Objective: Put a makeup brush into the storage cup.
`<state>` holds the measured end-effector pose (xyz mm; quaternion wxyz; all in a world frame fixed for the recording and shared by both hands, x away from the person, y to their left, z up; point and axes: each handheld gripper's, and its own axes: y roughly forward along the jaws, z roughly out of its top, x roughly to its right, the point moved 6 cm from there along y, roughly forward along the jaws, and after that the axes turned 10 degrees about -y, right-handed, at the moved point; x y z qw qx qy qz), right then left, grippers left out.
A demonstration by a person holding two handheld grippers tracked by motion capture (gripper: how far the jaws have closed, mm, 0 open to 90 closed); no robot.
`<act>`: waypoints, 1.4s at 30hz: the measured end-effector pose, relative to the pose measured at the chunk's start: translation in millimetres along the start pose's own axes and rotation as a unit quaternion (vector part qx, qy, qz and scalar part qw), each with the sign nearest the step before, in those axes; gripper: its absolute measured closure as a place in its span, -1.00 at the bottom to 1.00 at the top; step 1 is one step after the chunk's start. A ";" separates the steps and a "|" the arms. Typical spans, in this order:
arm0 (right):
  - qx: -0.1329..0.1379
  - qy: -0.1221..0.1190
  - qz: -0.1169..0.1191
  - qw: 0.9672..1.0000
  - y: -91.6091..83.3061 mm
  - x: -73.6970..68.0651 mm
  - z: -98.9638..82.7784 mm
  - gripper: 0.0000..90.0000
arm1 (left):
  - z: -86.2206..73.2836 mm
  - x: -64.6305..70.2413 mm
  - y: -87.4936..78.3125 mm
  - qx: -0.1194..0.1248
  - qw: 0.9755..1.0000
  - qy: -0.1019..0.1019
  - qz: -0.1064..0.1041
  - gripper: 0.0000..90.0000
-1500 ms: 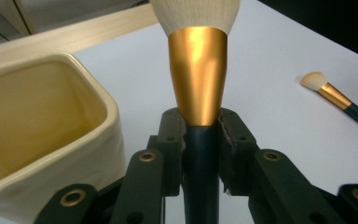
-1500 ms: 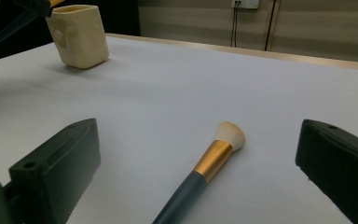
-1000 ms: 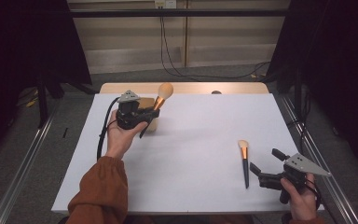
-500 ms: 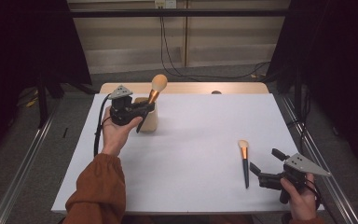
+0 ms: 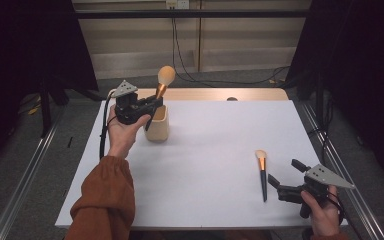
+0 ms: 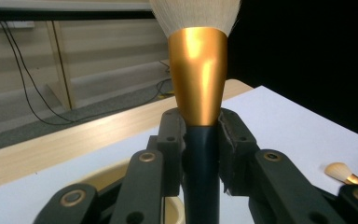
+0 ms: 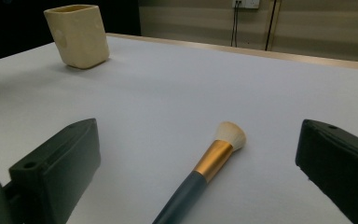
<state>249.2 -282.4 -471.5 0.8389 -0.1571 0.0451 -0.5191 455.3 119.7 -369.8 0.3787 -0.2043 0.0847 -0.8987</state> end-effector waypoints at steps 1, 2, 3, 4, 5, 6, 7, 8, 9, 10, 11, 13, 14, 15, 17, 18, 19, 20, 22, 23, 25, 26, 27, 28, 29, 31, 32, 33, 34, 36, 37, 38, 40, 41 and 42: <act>0.000 0.000 0.000 1.000 0.0 0.1 0.0 -1.00 | 2.9 -1.2 0.5 0.005 1.000 0.002 0.002 0.62; 0.000 0.000 0.000 1.000 0.0 0.1 0.0 -1.00 | 2.9 -1.2 0.5 0.005 1.000 0.002 0.002 0.62; 0.000 0.000 0.000 1.000 0.0 0.1 0.0 -1.00 | 4.5 -2.0 0.7 0.006 1.000 0.007 0.003 0.62; 0.000 0.000 0.000 1.000 0.0 0.1 -0.1 -1.00 | 6.3 -2.6 1.1 0.008 1.000 0.008 0.003 0.62; -0.001 0.001 0.000 1.000 0.0 -0.1 -0.1 -1.00 | 8.2 -2.9 1.3 0.010 1.000 0.005 0.004 0.62; -0.001 0.001 0.000 1.000 0.0 -0.1 0.0 -1.00 | 10.2 -3.5 1.3 0.012 1.000 0.004 0.004 0.62; -0.001 0.001 0.000 1.000 0.0 -0.1 0.0 -1.00 | 12.2 -3.6 1.5 0.015 1.000 0.004 0.004 0.62; -0.001 0.002 0.000 1.000 -0.1 -0.1 0.0 -1.00 | 14.0 -3.9 1.5 0.016 1.000 0.005 0.004 0.62; -0.001 0.002 0.000 1.000 -0.1 0.0 -0.1 -1.00 | 17.8 -4.6 2.2 0.020 1.000 0.008 0.004 0.62; -0.001 0.002 0.000 1.000 -0.1 0.0 -0.1 -1.00 | 17.8 -4.6 2.2 0.020 1.000 0.008 0.004 0.62; -0.001 0.002 0.000 1.000 0.0 0.0 -0.1 -1.00 | 19.4 -5.0 2.7 0.021 1.000 0.007 0.005 0.62; -0.001 0.002 0.000 1.000 -0.1 -0.1 -0.1 -1.00 | 22.5 -6.8 3.7 0.021 1.000 0.008 0.009 0.62; -0.002 -0.002 0.001 1.000 -0.4 0.2 -0.4 -1.00 | 23.9 -7.6 4.7 0.023 1.000 0.008 0.010 0.62; -0.001 -0.002 0.001 1.000 -0.3 0.4 -0.4 -1.00 | 25.2 -8.9 5.8 0.024 1.000 0.005 0.012 0.62; -0.002 -0.002 0.001 1.000 -0.3 0.4 -0.4 -1.00 | 27.1 -12.5 8.6 0.026 0.999 -0.006 0.019 0.62; -0.001 -0.001 0.001 1.000 -0.2 0.4 -0.2 -1.00 | 27.9 -13.9 10.1 0.026 0.999 -0.006 0.022 0.62; -0.001 -0.001 0.001 1.000 -0.3 0.3 -0.2 -1.00 | 29.0 -14.7 11.5 0.027 0.999 -0.005 0.024 0.62; 0.000 0.000 0.000 1.000 -0.4 0.2 0.0 -1.00 | 30.1 -15.1 12.5 0.027 0.999 -0.003 0.023 0.62; -0.001 0.001 0.000 1.000 -0.5 0.5 -0.2 -1.00 | 32.4 -15.2 14.1 0.025 0.999 0.000 0.025 0.62; -0.001 0.002 0.000 1.000 -0.4 0.7 -0.3 -1.00 | 33.9 -15.2 15.1 0.028 0.999 -0.001 0.024 0.62; 0.000 0.001 0.000 1.000 -0.6 0.7 -0.2 -1.00 | 36.6 -16.5 16.6 0.032 0.999 0.000 0.025 0.62; -0.001 0.002 0.001 1.000 -0.7 0.4 -0.3 -1.00 | 37.6 -17.2 17.5 0.034 0.999 -0.001 0.026 0.62; 0.000 0.001 0.001 1.000 -0.7 0.4 -0.2 -1.00 | 38.2 -17.8 18.4 0.036 0.999 -0.002 0.025 0.62; 0.001 0.001 0.001 1.000 -0.8 0.4 -0.1 -1.00 | 38.4 -18.6 19.6 0.037 0.999 -0.002 0.024 0.62; 0.001 0.001 0.000 1.000 -0.8 0.4 -0.1 -1.00 | 38.3 -19.5 20.7 0.036 0.999 -0.002 0.025 0.62; 0.001 0.002 0.000 1.000 -0.8 0.5 -0.1 -1.00 | 37.8 -21.5 22.8 0.036 0.999 -0.001 0.024 0.62; 0.002 0.002 0.000 1.000 -0.9 0.5 0.0 -1.00 | 37.3 -22.9 23.5 0.034 0.999 -0.001 0.026 0.62; 0.002 0.002 0.000 1.000 -0.9 0.5 0.0 -1.00 | 37.0 -24.3 24.2 0.035 0.999 -0.001 0.025 0.62; 0.001 0.002 0.000 1.000 -0.9 0.5 -0.1 -1.00 | 36.7 -25.8 25.1 0.037 0.999 -0.002 0.022 0.62; 0.001 0.002 0.000 1.000 -0.8 0.5 -0.3 -1.00 | 35.6 -29.9 27.0 0.038 0.999 -0.005 0.022 0.62; 0.001 0.002 0.000 1.000 -0.8 0.5 -0.2 -1.00 | 34.9 -31.8 28.0 0.038 0.999 -0.008 0.026 0.62; 0.001 0.002 0.000 1.000 -0.9 0.4 -0.2 -1.00 | 34.2 -33.1 29.1 0.038 0.999 -0.010 0.025 0.62; 0.001 0.001 0.000 1.000 -1.0 0.4 -0.2 -1.00 | 33.4 -34.7 30.7 0.038 0.999 -0.007 0.025 0.62; 0.001 0.002 0.000 1.000 -1.0 0.4 -0.3 -1.00 | 33.1 -35.2 31.2 0.038 0.999 -0.006 0.025 0.62; 0.000 -0.001 0.000 1.000 -1.1 0.7 -0.5 -1.00 | 32.7 -35.2 31.7 0.039 0.999 -0.008 0.024 0.62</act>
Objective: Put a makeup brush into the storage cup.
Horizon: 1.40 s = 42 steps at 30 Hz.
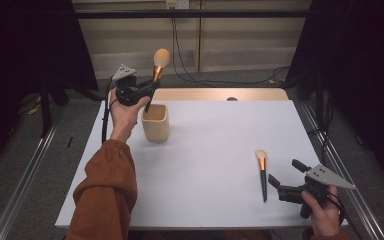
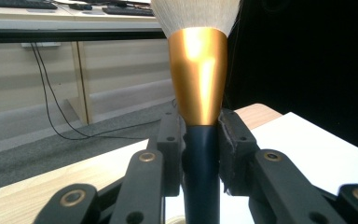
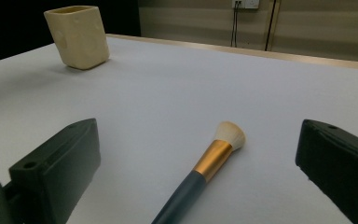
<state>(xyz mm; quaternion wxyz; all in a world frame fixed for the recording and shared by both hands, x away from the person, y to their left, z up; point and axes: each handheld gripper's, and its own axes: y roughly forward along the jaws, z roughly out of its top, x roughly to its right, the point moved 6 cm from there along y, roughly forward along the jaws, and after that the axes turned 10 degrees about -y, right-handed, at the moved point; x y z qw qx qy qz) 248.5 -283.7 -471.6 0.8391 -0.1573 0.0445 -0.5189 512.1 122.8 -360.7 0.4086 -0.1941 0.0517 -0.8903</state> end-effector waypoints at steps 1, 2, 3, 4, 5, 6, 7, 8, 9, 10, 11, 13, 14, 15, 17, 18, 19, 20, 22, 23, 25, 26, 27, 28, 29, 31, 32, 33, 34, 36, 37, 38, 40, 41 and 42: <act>0.000 0.000 0.000 1.000 0.0 0.0 0.0 -1.00 | -0.2 -0.5 0.3 0.000 1.000 0.002 0.000 0.62; 0.000 0.001 0.000 1.000 0.0 0.0 -0.1 -1.00 | -0.4 -0.8 0.5 0.000 1.000 0.001 0.001 0.62; 0.000 0.000 0.000 1.000 -0.1 -0.1 -0.1 -1.00 | -0.7 -0.8 1.3 0.003 1.000 -0.001 -0.001 0.62; 0.000 0.000 0.000 1.000 -0.2 -0.1 0.0 -1.00 | -1.1 -1.0 1.8 0.003 1.000 0.001 0.001 0.62; 0.000 0.000 0.000 1.000 -0.3 -0.2 0.0 -1.00 | -1.8 -1.2 2.0 0.002 1.000 0.007 0.002 0.62; 0.000 0.000 0.000 1.000 -0.3 -0.2 -0.1 -1.00 | -2.9 -0.7 3.2 0.002 1.000 0.008 -0.001 0.62; -0.001 0.000 0.000 1.000 -0.3 -0.2 -0.2 -1.00 | -4.3 -0.3 4.1 -0.002 1.000 0.009 -0.001 0.62; -0.001 0.000 0.000 1.000 -0.2 -0.2 -0.2 -1.00 | -5.5 0.4 5.2 -0.005 1.000 0.012 -0.001 0.62; -0.001 -0.002 0.000 1.000 0.1 -0.1 -0.4 -1.00 | -6.6 0.4 6.1 -0.007 1.000 0.017 -0.001 0.62; -0.001 -0.002 0.000 1.000 0.1 -0.1 -0.4 -1.00 | -7.7 0.7 7.0 -0.005 1.000 0.016 -0.002 0.62; -0.001 -0.002 0.001 1.000 0.2 -0.2 -0.4 -1.00 | -8.7 0.5 7.8 -0.003 1.000 0.016 -0.003 0.62; -0.001 -0.002 0.000 1.000 0.1 -0.3 -0.4 -1.00 | -12.1 0.0 9.9 -0.005 1.000 0.014 -0.003 0.62; -0.001 -0.002 0.000 1.000 0.0 -0.3 -0.4 -1.00 | -13.8 -1.1 10.8 -0.007 1.000 0.019 -0.001 0.62; -0.001 -0.002 0.000 1.000 0.0 -0.3 -0.4 -1.00 | -15.4 -2.2 11.5 -0.006 1.000 0.016 0.000 0.62; -0.001 -0.003 0.000 1.000 0.1 -0.1 -0.5 -1.00 | -18.5 -5.7 12.5 -0.009 1.000 0.014 0.001 0.62; -0.001 -0.003 0.000 1.000 0.1 -0.1 -0.6 -1.00 | -19.9 -6.7 13.0 -0.009 1.000 0.013 0.002 0.62; -0.001 -0.003 0.000 1.000 0.1 -0.1 -0.6 -1.00 | -21.3 -7.2 13.7 -0.010 1.000 0.012 0.002 0.62; -0.002 -0.004 0.001 1.000 -0.1 -0.2 -0.8 -1.00 | -22.6 -7.9 14.0 -0.011 1.000 0.012 0.001 0.62; -0.002 -0.004 0.001 1.000 -0.2 0.0 -0.8 -1.00 | -24.5 -9.0 14.1 -0.014 1.000 0.013 0.001 0.62; 0.000 -0.001 -0.001 1.000 0.2 -0.2 -0.5 -1.00 | -25.2 -9.3 14.4 -0.013 1.000 0.012 0.001 0.62; -0.001 -0.001 -0.001 1.000 0.4 -0.3 -0.5 -1.00 | -26.7 -10.4 14.6 -0.015 1.000 0.013 0.002 0.62; 0.000 -0.002 0.000 1.000 0.4 -0.3 -0.4 -1.00 | -27.6 -10.9 14.9 -0.015 1.000 0.015 0.003 0.62; -0.001 -0.002 0.000 1.000 0.4 -0.4 -0.5 -1.00 | -28.5 -11.5 15.2 -0.015 1.000 0.013 0.001 0.62; -0.001 -0.002 0.000 1.000 0.3 -0.4 -0.5 -1.00 | -29.5 -11.9 15.8 -0.014 1.000 0.012 0.001 0.62; -0.001 -0.002 0.000 1.000 0.4 -0.3 -0.5 -1.00 | -30.6 -12.8 16.1 -0.015 1.000 0.010 0.002 0.62; -0.001 -0.002 0.000 1.000 0.4 -0.4 -0.6 -1.00 | -32.8 -14.3 17.1 -0.017 1.000 0.016 0.004 0.62; -0.001 -0.002 0.000 1.000 0.3 -0.4 -0.6 -1.00 | -33.8 -14.8 17.4 -0.018 1.000 0.015 0.003 0.62; -0.002 -0.001 0.000 1.000 0.2 -0.6 -0.7 -1.00 | -34.7 -15.2 17.9 -0.018 1.000 0.013 0.002 0.62; -0.002 -0.001 0.000 1.000 0.1 -0.6 -0.7 -1.00 | -35.5 -15.8 18.1 -0.018 1.000 0.013 0.005 0.62; -0.001 -0.001 -0.001 1.000 0.4 -0.3 -0.7 -1.00 | -37.6 -16.8 18.6 -0.018 1.000 0.012 0.004 0.62; -0.001 -0.001 0.000 1.000 0.5 -0.3 -0.7 -1.00 | -38.9 -17.3 18.8 -0.021 1.000 0.016 0.005 0.62; -0.001 -0.001 0.000 1.000 0.5 -0.4 -0.7 -1.00 | -40.3 -17.8 18.9 -0.023 1.000 0.016 0.005 0.62; -0.001 -0.001 -0.001 1.000 0.3 -0.2 -0.7 -1.00 | -42.5 -19.1 18.7 -0.022 1.000 0.014 0.005 0.62; -0.001 -0.001 -0.001 1.000 0.3 -0.1 -0.8 -1.00 | -43.6 -20.1 18.2 -0.023 1.000 0.014 0.007 0.62; -0.001 0.000 -0.001 1.000 0.3 -0.2 -0.8 -1.00 | -44.7 -20.8 17.9 -0.024 1.000 0.012 0.007 0.62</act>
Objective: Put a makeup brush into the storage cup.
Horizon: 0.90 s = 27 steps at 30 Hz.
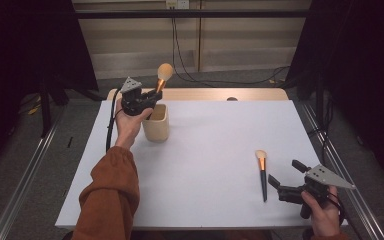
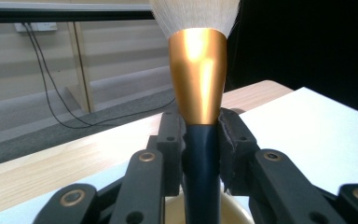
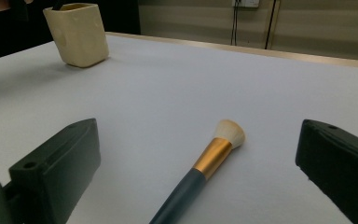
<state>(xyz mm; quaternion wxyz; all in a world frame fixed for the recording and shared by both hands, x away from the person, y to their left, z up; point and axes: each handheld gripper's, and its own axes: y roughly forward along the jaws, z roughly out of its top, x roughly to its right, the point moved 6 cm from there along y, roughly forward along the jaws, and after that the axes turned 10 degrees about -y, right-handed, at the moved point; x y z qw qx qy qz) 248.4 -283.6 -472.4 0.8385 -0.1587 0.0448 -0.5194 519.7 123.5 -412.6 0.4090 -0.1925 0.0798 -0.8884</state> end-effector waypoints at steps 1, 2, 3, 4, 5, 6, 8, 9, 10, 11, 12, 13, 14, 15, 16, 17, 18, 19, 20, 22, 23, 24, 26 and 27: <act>-0.001 0.001 0.000 1.000 -0.1 -0.2 -0.1 -1.00 | -1.2 -0.6 -0.2 -0.001 1.000 -0.001 0.001 0.62; 0.000 0.001 0.001 1.000 -0.1 -0.3 0.0 -1.00 | -2.4 -1.4 -0.5 -0.004 1.000 0.000 0.001 0.62; 0.000 -0.001 0.000 1.000 0.1 -0.1 0.1 -1.00 | -3.7 -1.8 -0.6 -0.005 1.000 -0.001 0.001 0.62; 0.000 0.000 0.000 1.000 0.1 -0.2 0.1 -1.00 | -5.0 -2.6 -1.1 -0.009 1.000 0.001 0.004 0.62; 0.000 -0.001 0.000 1.000 0.2 -0.2 0.1 -1.00 | -5.8 -2.9 -1.5 -0.007 1.000 -0.001 0.002 0.62; 0.000 -0.001 0.000 1.000 0.2 -0.2 0.2 -1.00 | -6.7 -3.2 -2.0 -0.007 1.000 -0.003 0.000 0.62; -0.001 0.000 0.000 1.000 0.3 -0.3 0.0 -1.00 | -8.9 -3.7 -2.7 -0.010 1.000 -0.003 0.002 0.62; -0.001 0.000 0.000 1.000 0.4 -0.3 0.0 -1.00 | -10.0 -4.4 -2.9 -0.012 1.000 -0.002 0.002 0.62; -0.001 0.000 0.000 1.000 0.3 -0.3 0.0 -1.00 | -11.4 -4.5 -2.9 -0.013 1.000 -0.006 0.003 0.62; -0.001 0.000 0.000 1.000 0.3 -0.3 0.0 -1.00 | -12.7 -5.0 -3.0 -0.014 1.000 -0.006 0.003 0.62; -0.001 0.000 0.000 1.000 0.3 -0.3 0.0 -1.00 | -14.1 -5.2 -2.9 -0.017 1.000 -0.006 0.004 0.62; -0.001 0.000 0.000 1.000 0.3 -0.3 0.0 -1.00 | -15.4 -5.3 -2.5 -0.021 1.000 -0.005 0.005 0.62; -0.002 0.000 0.000 1.000 0.3 -0.3 0.0 -1.00 | -16.5 -4.8 -2.2 -0.023 1.000 -0.005 0.003 0.62; -0.001 0.000 0.000 1.000 0.2 -0.3 0.0 -1.00 | -17.3 -4.4 -2.3 -0.026 1.000 -0.004 0.002 0.62; 0.000 -0.001 0.000 1.000 0.2 -0.2 0.2 -1.00 | -18.0 -4.7 -2.7 -0.029 1.000 -0.004 0.002 0.62; 0.000 -0.001 0.000 1.000 0.2 -0.2 0.1 -1.00 | -18.6 -5.0 -3.5 -0.030 1.000 -0.003 0.001 0.62; -0.001 -0.001 -0.001 1.000 0.2 -0.1 0.1 -1.00 | -19.2 -5.6 -4.1 -0.032 0.999 -0.004 0.000 0.62; 0.000 -0.001 -0.001 1.000 0.2 -0.1 0.1 -1.00 | -20.0 -6.4 -5.2 -0.036 0.999 -0.003 0.000 0.62; 0.000 -0.002 0.000 1.000 0.1 -0.1 0.1 -1.00 | -20.4 -7.4 -5.9 -0.035 0.999 -0.005 0.001 0.62; 0.000 -0.002 0.000 1.000 0.0 -0.1 0.0 -1.00 | -21.7 -8.9 -7.0 -0.036 0.999 -0.008 0.003 0.62; 0.000 -0.001 -0.001 1.000 0.1 -0.1 0.1 -1.00 | -22.6 -9.0 -7.3 -0.039 0.999 -0.010 0.001 0.62; 0.000 -0.001 -0.001 1.000 0.2 -0.1 0.2 -1.00 | -23.7 -9.0 -7.3 -0.042 0.999 -0.009 0.002 0.62; -0.001 -0.001 0.000 1.000 0.2 -0.5 0.2 -1.00 | -25.9 -8.1 -6.6 -0.048 0.999 -0.005 -0.001 0.62; -0.002 -0.001 0.000 1.000 0.3 -0.5 0.2 -1.00 | -26.6 -7.7 -6.3 -0.048 0.999 -0.005 -0.001 0.62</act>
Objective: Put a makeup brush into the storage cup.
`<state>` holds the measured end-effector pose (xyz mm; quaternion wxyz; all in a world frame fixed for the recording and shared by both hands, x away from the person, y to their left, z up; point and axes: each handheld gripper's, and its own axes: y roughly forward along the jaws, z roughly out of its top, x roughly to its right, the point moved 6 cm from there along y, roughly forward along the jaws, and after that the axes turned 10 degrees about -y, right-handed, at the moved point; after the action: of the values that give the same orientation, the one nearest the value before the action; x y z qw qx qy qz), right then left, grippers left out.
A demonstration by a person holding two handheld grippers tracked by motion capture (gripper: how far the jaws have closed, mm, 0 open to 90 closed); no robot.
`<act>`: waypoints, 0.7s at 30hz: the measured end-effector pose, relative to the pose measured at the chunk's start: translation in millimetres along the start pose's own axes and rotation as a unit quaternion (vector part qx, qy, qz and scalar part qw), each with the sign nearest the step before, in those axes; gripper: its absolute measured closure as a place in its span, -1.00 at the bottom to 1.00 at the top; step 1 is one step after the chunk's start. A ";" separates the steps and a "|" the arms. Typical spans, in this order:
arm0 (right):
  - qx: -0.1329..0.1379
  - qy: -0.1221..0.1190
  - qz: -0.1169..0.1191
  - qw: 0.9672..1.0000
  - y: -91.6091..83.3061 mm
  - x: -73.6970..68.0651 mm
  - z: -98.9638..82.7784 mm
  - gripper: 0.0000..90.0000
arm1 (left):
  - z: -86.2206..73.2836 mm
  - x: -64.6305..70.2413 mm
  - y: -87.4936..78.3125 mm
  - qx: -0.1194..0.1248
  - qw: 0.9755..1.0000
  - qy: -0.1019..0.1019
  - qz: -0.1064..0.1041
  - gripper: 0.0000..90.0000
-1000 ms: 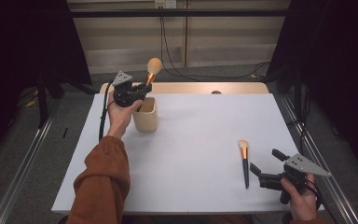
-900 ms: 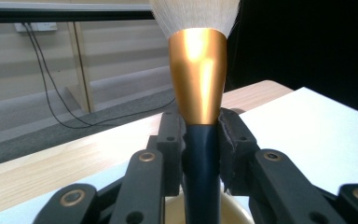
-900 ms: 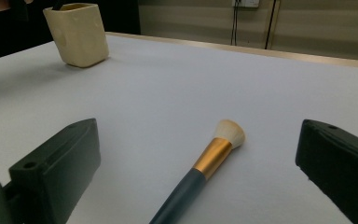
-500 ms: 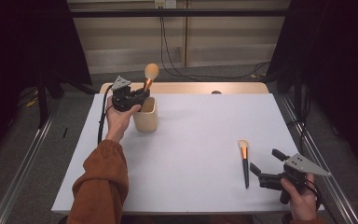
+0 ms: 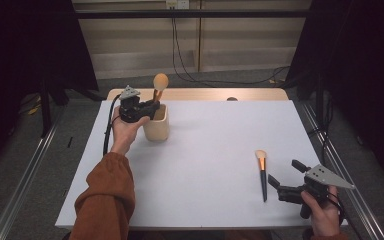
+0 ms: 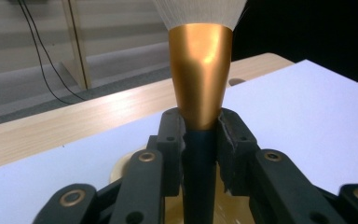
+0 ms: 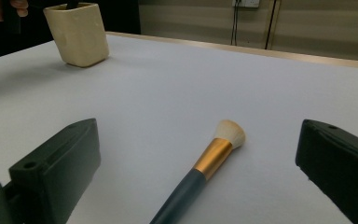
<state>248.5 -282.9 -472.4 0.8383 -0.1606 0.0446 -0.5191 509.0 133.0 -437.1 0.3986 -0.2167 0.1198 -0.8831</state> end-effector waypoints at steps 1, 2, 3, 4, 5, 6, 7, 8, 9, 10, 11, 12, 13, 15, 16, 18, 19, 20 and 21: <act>0.001 0.000 -0.001 1.000 0.2 0.1 0.0 -1.00 | -0.7 0.1 0.2 -0.001 1.000 0.000 -0.001 0.62; 0.001 0.000 -0.001 1.000 0.2 0.1 0.1 -1.00 | -1.6 0.0 0.6 -0.004 1.000 0.002 0.001 0.62; 0.000 -0.001 0.000 1.000 0.0 -0.1 -0.1 -1.00 | -2.3 -0.2 0.8 -0.006 1.000 0.002 0.003 0.62; -0.001 -0.002 0.001 1.000 -0.2 -0.1 -0.2 -1.00 | -3.0 -0.2 1.0 -0.007 1.000 -0.001 0.003 0.61; 0.000 -0.003 0.001 1.000 -0.3 0.2 -0.2 -1.00 | -3.5 -0.7 0.8 -0.007 1.000 -0.002 0.004 0.62; 0.001 -0.003 0.001 1.000 -0.3 0.3 -0.2 -1.00 | -4.2 -1.1 0.8 -0.008 1.000 -0.001 0.005 0.61; 0.000 -0.003 0.000 1.000 -0.2 0.4 -0.4 -1.00 | -4.9 -1.1 1.3 -0.008 1.000 -0.001 0.008 0.61; -0.001 -0.002 0.001 1.000 -0.3 0.3 -0.4 -1.00 | -5.8 -1.1 1.8 -0.012 1.000 0.002 0.009 0.61; -0.001 -0.002 0.001 1.000 -0.3 0.2 -0.4 -1.00 | -6.5 -0.5 2.5 -0.012 1.000 0.001 0.007 0.61; -0.001 -0.002 0.001 1.000 -0.3 0.0 -0.3 -1.00 | -6.8 -0.5 2.8 -0.013 1.000 0.003 0.009 0.61; -0.001 -0.002 0.001 1.000 -0.4 -0.1 -0.3 -1.00 | -7.1 0.0 3.1 -0.014 1.000 0.004 0.009 0.61; -0.001 -0.002 0.001 1.000 -0.3 -0.1 -0.3 -1.00 | -7.8 0.8 3.2 -0.017 1.000 0.007 0.008 0.61; -0.001 -0.002 0.001 1.000 -0.2 -0.1 -0.4 -1.00 | -8.3 0.8 3.2 -0.019 1.000 0.013 0.011 0.61; -0.002 -0.003 0.001 1.000 -0.2 -0.1 -0.4 -1.00 | -9.6 1.8 3.2 -0.020 1.000 0.011 0.006 0.61; -0.001 -0.003 0.002 1.000 -0.2 -0.2 -0.4 -1.00 | -10.4 2.1 3.5 -0.021 1.000 0.009 0.006 0.61; -0.002 -0.003 0.002 1.000 -0.3 -0.2 -0.5 -1.00 | -12.3 1.7 4.6 -0.022 1.000 0.005 0.007 0.61; -0.002 -0.003 0.003 1.000 -0.4 -0.5 -0.4 -1.00 | -13.5 1.7 5.0 -0.026 1.000 0.007 0.009 0.61; -0.002 -0.003 0.003 1.000 -0.5 -0.7 -0.4 -1.00 | -14.6 1.4 5.0 -0.030 0.999 0.012 0.011 0.61; -0.002 -0.003 0.003 1.000 -0.5 -0.7 -0.4 -1.00 | -15.2 1.3 4.9 -0.031 0.999 0.010 0.009 0.61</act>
<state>247.6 -282.6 -472.6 0.8397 -0.1634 0.0432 -0.5161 504.2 129.4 -451.9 0.3980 -0.2189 0.1534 -0.8776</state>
